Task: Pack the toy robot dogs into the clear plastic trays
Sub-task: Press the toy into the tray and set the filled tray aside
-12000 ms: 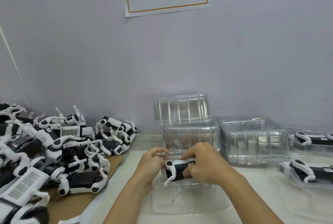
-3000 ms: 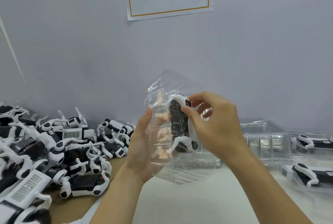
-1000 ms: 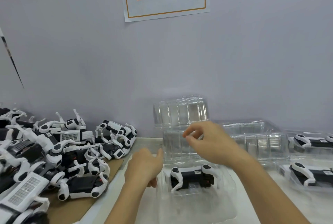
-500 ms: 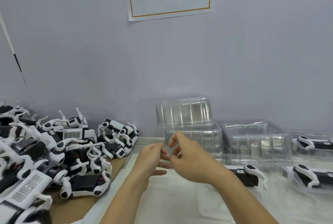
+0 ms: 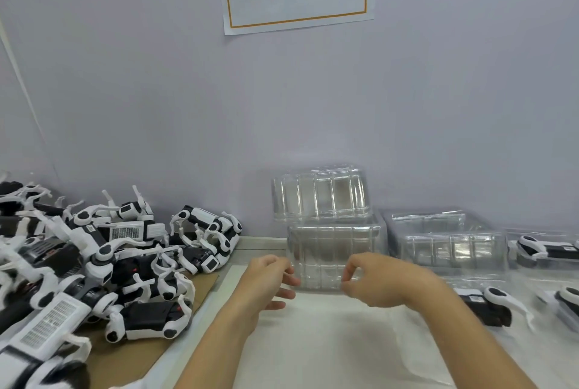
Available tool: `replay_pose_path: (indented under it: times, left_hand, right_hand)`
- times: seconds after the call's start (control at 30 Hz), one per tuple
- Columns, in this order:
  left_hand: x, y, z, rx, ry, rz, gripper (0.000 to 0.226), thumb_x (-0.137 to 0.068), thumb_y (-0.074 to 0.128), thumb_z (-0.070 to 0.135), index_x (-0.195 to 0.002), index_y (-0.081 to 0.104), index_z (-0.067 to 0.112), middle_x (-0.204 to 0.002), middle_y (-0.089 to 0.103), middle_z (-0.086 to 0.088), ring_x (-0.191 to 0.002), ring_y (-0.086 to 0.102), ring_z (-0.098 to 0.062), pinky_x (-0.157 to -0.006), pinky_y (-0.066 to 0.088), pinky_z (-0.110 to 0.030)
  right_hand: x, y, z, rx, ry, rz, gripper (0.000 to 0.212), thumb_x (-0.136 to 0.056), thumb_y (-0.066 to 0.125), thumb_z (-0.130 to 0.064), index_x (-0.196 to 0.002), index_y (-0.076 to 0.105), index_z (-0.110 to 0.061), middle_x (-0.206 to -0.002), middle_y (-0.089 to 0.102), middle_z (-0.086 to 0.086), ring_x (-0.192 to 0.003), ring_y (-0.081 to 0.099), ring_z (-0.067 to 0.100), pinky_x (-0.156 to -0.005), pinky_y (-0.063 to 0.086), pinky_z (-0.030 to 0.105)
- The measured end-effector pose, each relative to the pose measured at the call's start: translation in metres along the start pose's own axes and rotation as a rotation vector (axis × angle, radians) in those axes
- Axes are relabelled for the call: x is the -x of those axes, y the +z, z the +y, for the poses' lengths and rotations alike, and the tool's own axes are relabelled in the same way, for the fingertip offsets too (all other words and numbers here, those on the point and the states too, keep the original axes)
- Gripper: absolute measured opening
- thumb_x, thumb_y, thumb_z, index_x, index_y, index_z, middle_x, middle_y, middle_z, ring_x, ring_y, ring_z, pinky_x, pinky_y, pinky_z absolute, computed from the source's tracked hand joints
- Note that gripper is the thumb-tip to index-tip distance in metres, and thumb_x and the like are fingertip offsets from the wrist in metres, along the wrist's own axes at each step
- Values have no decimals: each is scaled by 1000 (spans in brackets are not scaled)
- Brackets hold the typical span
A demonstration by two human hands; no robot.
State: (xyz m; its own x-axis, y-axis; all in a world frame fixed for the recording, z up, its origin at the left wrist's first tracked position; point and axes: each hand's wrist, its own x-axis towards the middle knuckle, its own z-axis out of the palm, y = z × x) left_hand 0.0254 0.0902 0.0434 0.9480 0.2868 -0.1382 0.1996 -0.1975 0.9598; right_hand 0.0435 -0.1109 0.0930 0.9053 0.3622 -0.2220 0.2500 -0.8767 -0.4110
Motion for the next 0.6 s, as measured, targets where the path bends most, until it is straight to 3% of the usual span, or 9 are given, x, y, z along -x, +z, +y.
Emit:
replay_pose_path:
  times: [0.1,0.37,0.43,0.53,0.6]
  left_hand:
    - [0,0,0,-17,1,-11,17,-94,50,21,-91,64,14,-83,77,-1,-67,70,-16,-67,53,-31]
    - [1,1,-2,-48,-10,-42,16,-94,50,23,-92,64,14,-84,77,-1,-69,71,-17,-69,53,-31]
    - [1,1,-2,-54,-11,-46,16,-94,50,22,-92,63,14,-84,78,-1,-69,70,-16,-69,53,-31]
    - [2,1,-2,-58,-11,-50,16,-95,50,24,-92,63,14,-86,78,-2,-70,71,-16,-69,53,-30]
    - [2,1,-2,-60,-13,-49,16,-95,50,24,-93,63,14,-86,78,-2,-70,71,-17,-69,53,-30]
  right_hand:
    - [2,-11,19,13,110,-13,22,-98,51,-40,-113,57,-25,-107,71,0,-98,69,12,-84,51,27]
    - [5,-33,70,22,357,38,30,-101,44,-31,-119,56,-11,-89,71,-1,-65,66,8,-38,38,12]
    - [6,-36,80,24,401,61,32,-102,44,-34,-120,57,-11,-90,72,-1,-67,65,9,-44,44,16]
    - [0,-35,95,0,445,108,32,-101,46,-30,-117,58,-6,-92,72,5,-70,62,17,-73,57,27]
    - [-3,-34,101,-19,463,170,26,-100,46,-28,-103,59,-6,-88,68,6,-70,57,19,-69,53,27]
